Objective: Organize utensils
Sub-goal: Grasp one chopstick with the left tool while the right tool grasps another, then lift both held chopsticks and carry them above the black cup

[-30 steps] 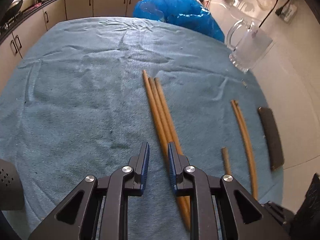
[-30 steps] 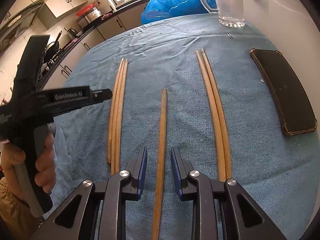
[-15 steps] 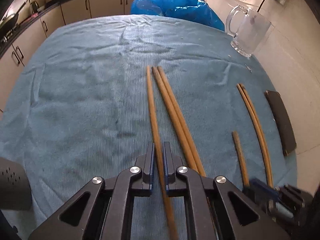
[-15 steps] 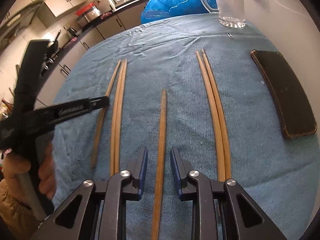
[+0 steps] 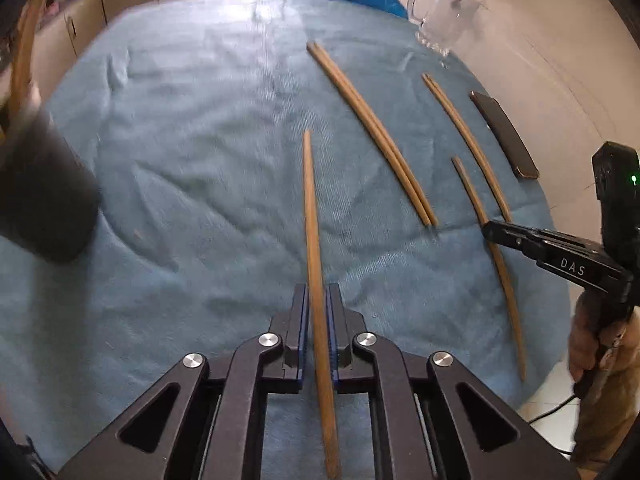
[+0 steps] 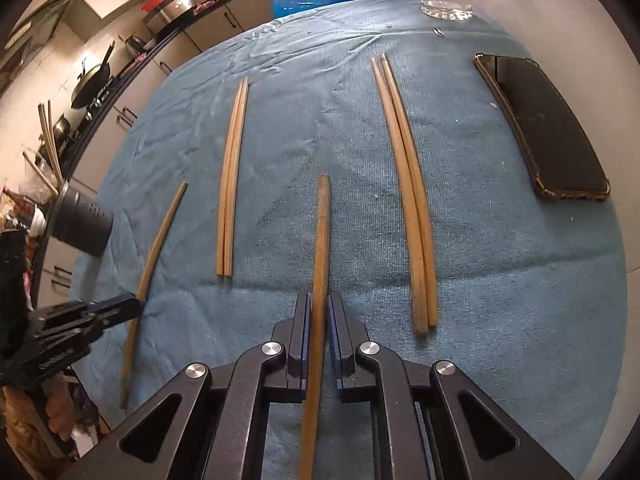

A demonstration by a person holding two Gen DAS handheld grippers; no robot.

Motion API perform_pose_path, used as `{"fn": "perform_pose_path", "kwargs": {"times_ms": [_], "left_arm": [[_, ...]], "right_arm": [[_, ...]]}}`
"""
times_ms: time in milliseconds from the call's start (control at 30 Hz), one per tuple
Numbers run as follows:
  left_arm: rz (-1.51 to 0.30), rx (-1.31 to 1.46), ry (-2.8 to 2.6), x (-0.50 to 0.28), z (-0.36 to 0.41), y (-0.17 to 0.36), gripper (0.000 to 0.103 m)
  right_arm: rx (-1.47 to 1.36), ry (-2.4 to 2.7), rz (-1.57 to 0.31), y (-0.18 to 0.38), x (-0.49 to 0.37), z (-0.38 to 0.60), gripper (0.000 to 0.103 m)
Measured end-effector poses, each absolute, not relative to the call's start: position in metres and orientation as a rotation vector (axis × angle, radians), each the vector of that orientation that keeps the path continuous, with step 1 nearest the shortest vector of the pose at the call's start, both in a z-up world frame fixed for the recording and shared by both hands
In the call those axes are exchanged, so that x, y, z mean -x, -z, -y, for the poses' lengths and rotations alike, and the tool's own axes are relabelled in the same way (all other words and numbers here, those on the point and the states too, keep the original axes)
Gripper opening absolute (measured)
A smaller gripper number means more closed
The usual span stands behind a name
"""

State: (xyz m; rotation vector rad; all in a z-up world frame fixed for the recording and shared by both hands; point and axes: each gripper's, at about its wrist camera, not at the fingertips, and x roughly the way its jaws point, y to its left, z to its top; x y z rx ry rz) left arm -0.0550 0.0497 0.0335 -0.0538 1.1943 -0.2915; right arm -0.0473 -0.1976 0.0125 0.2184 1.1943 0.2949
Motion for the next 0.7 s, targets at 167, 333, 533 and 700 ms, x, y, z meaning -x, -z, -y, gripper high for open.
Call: {"fn": "perform_pose_path", "kwargs": {"times_ms": [167,333,533,700], "left_arm": [[-1.152,0.032,0.257,0.019,-0.034,-0.039,0.032],[-1.209,0.010,0.204,-0.022,-0.020,-0.022,0.031],[-1.206,-0.005,0.186,-0.036,-0.015,-0.020,0.031],[-1.198,-0.002,0.201,-0.031,-0.013,-0.019,0.005]], "right_arm": [[-0.146,-0.250,-1.195,-0.015,0.026,0.186,0.011],[-0.093,-0.221,-1.229,-0.016,0.003,0.176,0.011],[0.006,-0.189,-1.258,-0.017,-0.017,0.159,0.011],[-0.015,-0.188,-1.259,-0.017,-0.026,0.155,0.008]]}}
